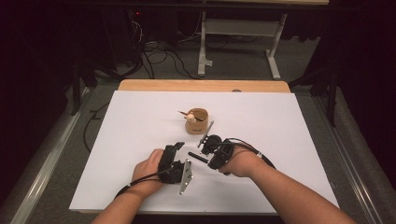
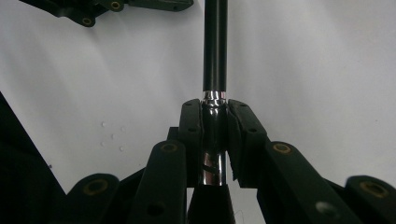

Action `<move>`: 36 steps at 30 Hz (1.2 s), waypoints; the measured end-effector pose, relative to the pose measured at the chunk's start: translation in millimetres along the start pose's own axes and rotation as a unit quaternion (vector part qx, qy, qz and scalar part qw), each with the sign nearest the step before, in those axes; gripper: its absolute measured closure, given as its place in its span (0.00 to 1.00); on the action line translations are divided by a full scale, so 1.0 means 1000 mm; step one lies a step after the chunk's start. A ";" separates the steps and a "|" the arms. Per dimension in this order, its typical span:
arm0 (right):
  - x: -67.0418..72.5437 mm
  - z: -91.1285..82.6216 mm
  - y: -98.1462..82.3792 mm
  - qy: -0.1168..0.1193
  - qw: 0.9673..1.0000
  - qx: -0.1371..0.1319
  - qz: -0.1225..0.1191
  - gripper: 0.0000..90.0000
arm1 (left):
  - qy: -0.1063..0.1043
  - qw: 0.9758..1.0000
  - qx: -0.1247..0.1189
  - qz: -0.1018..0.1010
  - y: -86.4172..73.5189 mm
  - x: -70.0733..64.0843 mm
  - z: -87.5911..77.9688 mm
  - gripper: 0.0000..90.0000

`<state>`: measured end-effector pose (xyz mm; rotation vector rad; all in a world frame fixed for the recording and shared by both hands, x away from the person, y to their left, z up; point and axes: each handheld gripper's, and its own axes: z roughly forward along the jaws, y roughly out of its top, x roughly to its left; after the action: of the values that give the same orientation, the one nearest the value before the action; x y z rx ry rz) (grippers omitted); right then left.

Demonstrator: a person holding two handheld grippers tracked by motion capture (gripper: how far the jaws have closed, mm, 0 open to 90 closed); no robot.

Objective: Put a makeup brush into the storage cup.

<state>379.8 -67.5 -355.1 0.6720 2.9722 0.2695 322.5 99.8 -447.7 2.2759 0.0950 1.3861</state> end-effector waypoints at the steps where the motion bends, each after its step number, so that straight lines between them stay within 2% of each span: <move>1: 0.000 -0.001 0.001 0.003 1.000 0.004 0.002 0.88 | 0.000 1.000 0.000 0.001 0.000 0.000 0.000 0.25; 9: 0.002 0.001 0.004 0.000 1.000 0.004 -0.002 0.88 | 0.003 1.000 -0.002 0.011 0.000 -0.001 -0.001 0.32; 17: 0.002 0.003 0.005 0.005 1.000 0.002 -0.004 0.88 | 0.005 1.000 -0.001 0.021 0.000 0.000 -0.003 0.45; 20: 0.002 0.003 0.006 -0.001 1.000 0.008 -0.004 0.88 | 0.004 1.000 -0.008 0.021 0.000 0.000 -0.004 0.51; 25: 0.003 0.005 0.008 0.005 1.000 0.006 -0.003 0.88 | 0.006 0.999 -0.021 0.032 0.001 -0.001 -0.008 0.62; 36: 0.005 0.004 0.012 0.008 1.000 0.007 -0.009 0.88 | 0.002 0.998 -0.018 0.053 0.002 -0.005 -0.008 0.69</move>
<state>380.7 -53.6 -357.3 0.6469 2.9956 0.2549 313.1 99.3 -447.5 2.2770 -0.0503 1.4333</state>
